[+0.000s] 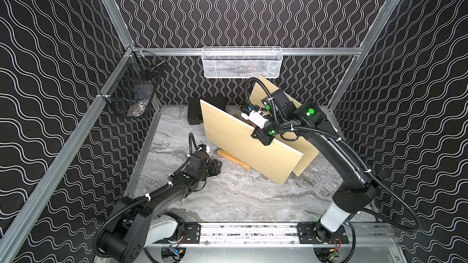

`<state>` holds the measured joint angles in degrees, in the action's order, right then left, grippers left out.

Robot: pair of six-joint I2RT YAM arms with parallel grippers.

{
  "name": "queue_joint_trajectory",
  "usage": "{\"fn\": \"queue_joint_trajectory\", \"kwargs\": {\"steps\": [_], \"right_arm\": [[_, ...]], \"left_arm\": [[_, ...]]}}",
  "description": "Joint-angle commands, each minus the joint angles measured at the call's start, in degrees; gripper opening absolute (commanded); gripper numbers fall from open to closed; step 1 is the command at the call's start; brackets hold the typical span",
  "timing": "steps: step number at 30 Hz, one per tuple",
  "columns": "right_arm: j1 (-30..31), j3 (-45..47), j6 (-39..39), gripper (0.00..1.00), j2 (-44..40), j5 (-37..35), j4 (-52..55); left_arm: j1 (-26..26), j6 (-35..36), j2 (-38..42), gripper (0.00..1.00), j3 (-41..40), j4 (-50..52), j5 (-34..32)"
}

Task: Assemble the easel
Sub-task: Adjust the easel at the center of the board.

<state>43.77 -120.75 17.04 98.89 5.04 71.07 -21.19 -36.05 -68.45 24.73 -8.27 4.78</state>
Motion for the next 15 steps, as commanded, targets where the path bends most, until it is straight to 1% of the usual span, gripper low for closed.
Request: {"fn": "queue_joint_trajectory", "kwargs": {"steps": [1,5,7,9,12,15], "right_arm": [[0.09,-0.48,-1.76,0.0,0.48,2.06,-6.81],[0.82,-4.23,-5.47,0.0,2.93,4.97,-4.16],[1.69,-5.91,-7.14,0.0,4.42,3.2,-2.49],[1.85,-7.15,-9.3,0.0,5.42,3.69,-1.5],[1.76,-7.6,-11.56,0.0,5.35,3.63,-2.18],[1.34,-9.09,-13.85,0.0,4.91,2.08,-3.8]], "left_arm": [[0.0,-0.75,-0.23,0.54,-0.36,-2.99,-1.03],[0.09,-1.14,-1.01,0.54,-0.75,-3.33,-1.31],[0.06,-0.88,-1.34,0.54,-0.3,-2.86,-1.69],[0.08,-1.11,-1.43,0.54,-0.46,-3.39,-1.94],[0.09,-1.13,-1.25,0.54,-0.41,-3.08,-2.6],[0.33,-0.8,-0.94,0.54,-0.32,-2.31,-3.35]]}}
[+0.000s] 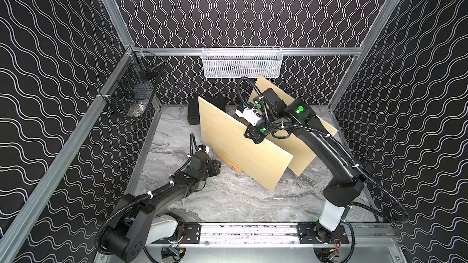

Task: Assemble the easel
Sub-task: Adjust the easel at the center of the board, then place the drawing board on the easel.

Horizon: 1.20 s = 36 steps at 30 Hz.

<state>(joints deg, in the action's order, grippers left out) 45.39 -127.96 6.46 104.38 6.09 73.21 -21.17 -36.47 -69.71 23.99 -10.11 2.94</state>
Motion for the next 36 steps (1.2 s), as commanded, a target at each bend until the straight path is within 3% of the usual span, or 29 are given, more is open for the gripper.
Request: {"fn": "queue_joint_trajectory", "kwargs": {"steps": [1,12,27,36], "right_arm": [[-0.46,-2.19,-3.74,0.0,-0.5,1.03,-6.46],[-2.76,-8.31,-4.07,0.0,5.47,0.86,-6.05],[-3.2,-10.37,-5.1,0.0,9.16,3.87,-3.17],[-5.46,-8.77,-6.02,0.2,9.45,6.21,-3.58]], "left_arm": [[0.4,-0.28,0.44,0.54,0.51,-0.15,-1.61],[1.58,1.97,6.58,0.58,4.12,8.73,-3.01],[1.79,1.4,7.93,0.6,3.43,9.12,-3.91],[1.9,1.66,7.23,0.61,3.83,8.96,-3.91]]}}
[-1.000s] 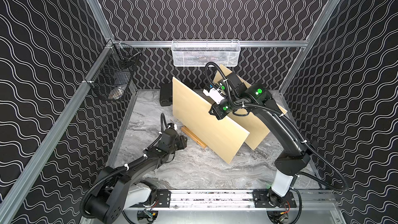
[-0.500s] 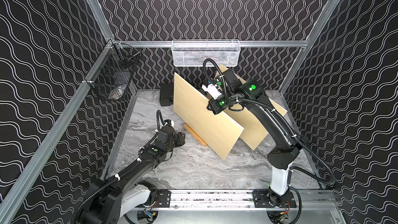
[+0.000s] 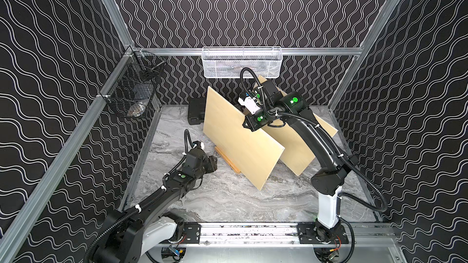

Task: Assemble the easel
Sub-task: Place the drawing board on the easel.

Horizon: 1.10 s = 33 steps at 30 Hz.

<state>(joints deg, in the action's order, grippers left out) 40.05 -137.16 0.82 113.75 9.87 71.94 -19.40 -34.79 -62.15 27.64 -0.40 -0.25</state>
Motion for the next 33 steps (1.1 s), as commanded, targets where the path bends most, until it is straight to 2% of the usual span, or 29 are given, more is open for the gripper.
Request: {"fn": "queue_joint_trajectory", "kwargs": {"steps": [1,7,10,16,21,27,30,33], "right_arm": [[-0.45,1.13,-0.46,0.22,-0.19,2.44,-2.71],[-1.56,3.28,-0.47,0.32,-1.77,2.13,-4.3],[-1.64,4.38,-0.62,0.33,-2.7,2.58,-5.13],[-1.73,5.13,-0.91,0.48,-3.97,2.85,-6.49],[-1.73,5.63,-1.55,0.55,-6.16,3.04,-8.8],[-1.98,5.06,-3.64,0.76,-8.79,-0.88,-11.89],[-2.98,5.29,-5.53,0.87,-10.48,-3.38,-13.7],[-5.08,7.33,-8.73,0.98,-13.85,-6.69,-17.76]], "left_arm": [[0.08,0.01,-0.34,0.61,0.3,-0.51,-0.8],[0.23,0.15,0.77,0.62,0.49,0.3,-1.06],[0.18,0.42,1.46,0.63,0.74,0.82,-1.48],[0.28,0.77,1.75,0.64,1.7,1.82,-1.55],[0.36,1.2,2.56,0.65,2.14,2.23,-2.12],[0.41,2.38,2.88,0.71,4.96,5.15,-3.56],[0.4,3.52,3.33,0.77,7.2,6.94,-5.26],[0.46,4.66,3.44,0.88,9.88,8.9,-8.13]]}}
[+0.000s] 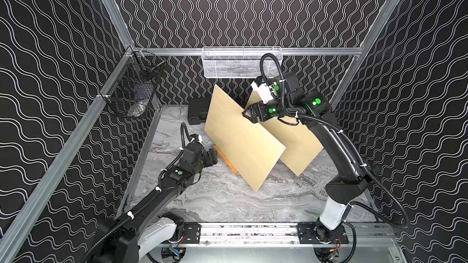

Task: Assemble the easel
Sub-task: Place the drawing board on the easel, then reset both arms

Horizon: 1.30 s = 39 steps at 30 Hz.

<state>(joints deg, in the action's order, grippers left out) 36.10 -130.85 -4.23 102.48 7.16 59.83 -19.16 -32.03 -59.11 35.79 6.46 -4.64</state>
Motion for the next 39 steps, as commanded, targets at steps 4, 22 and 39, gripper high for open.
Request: {"fn": "queue_joint_trajectory", "kwargs": {"steps": [4,22,39], "right_arm": [[-8.55,5.52,-8.61,1.0,-8.68,-7.17,-11.58],[-61.13,67.75,-28.47,0.99,-39.88,-20.44,-38.47],[-56.21,107.99,-17.79,1.0,-22.66,-15.3,-93.41]], "left_arm": [[0.39,2.52,-0.53,0.99,6.25,4.02,-10.38],[10.1,13.7,-11.63,0.99,8.72,-9.92,-20.73],[11.53,30.01,-27.17,0.99,-6.74,-43.16,-17.84]]}}
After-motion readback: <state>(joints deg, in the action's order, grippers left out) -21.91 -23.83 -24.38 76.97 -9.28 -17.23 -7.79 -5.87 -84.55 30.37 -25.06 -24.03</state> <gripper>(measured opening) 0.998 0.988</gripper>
